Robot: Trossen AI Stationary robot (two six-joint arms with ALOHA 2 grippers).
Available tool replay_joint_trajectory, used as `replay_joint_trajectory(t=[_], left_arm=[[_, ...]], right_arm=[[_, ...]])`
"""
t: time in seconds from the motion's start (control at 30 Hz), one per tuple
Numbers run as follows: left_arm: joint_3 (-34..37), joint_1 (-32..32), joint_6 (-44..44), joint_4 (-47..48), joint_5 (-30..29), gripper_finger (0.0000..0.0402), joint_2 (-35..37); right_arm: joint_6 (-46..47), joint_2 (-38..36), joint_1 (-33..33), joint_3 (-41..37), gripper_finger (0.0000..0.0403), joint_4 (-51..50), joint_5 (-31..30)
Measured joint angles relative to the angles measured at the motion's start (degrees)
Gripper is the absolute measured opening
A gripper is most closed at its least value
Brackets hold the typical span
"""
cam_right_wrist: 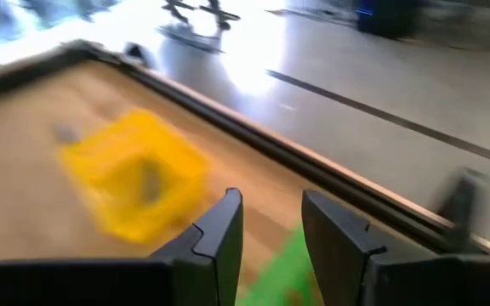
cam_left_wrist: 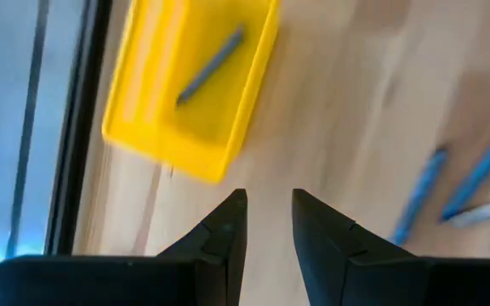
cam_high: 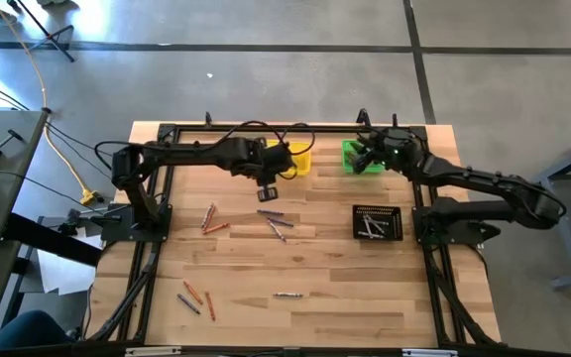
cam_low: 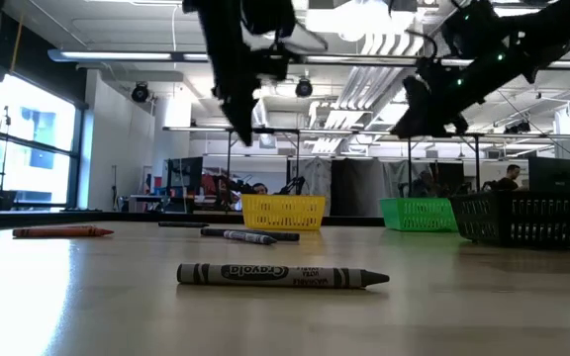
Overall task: Sort crayons
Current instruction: Put the blue crayon into the yellow bin
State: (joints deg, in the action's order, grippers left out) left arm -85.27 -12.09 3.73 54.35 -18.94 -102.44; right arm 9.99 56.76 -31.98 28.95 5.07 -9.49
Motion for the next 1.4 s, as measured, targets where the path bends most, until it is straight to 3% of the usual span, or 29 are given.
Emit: replay_joint_trajectory(t=[0.13,0.37,0.63,1.4], left_arm=[[5.9,-3.7,2.6,-2.1,1.5,0.0081,0.0],[13.0,-13.8,2.6,-5.5,9.8,0.0081,0.0],[16.1,-23.3,2.9,-7.5,12.5,0.0081,0.0],[16.1,-24.7,7.0,-6.7,14.4,0.0082,0.0]], right_arm=[[-1.2,-1.6,3.2,0.0,0.0117,0.7,4.8],[-1.5,-2.2,7.2,0.0,0.0117,1.6,5.0],[-1.2,-2.2,7.8,0.0,0.0117,2.6,5.0],[-2.5,-2.2,7.8,0.0,0.0117,2.1,5.0]])
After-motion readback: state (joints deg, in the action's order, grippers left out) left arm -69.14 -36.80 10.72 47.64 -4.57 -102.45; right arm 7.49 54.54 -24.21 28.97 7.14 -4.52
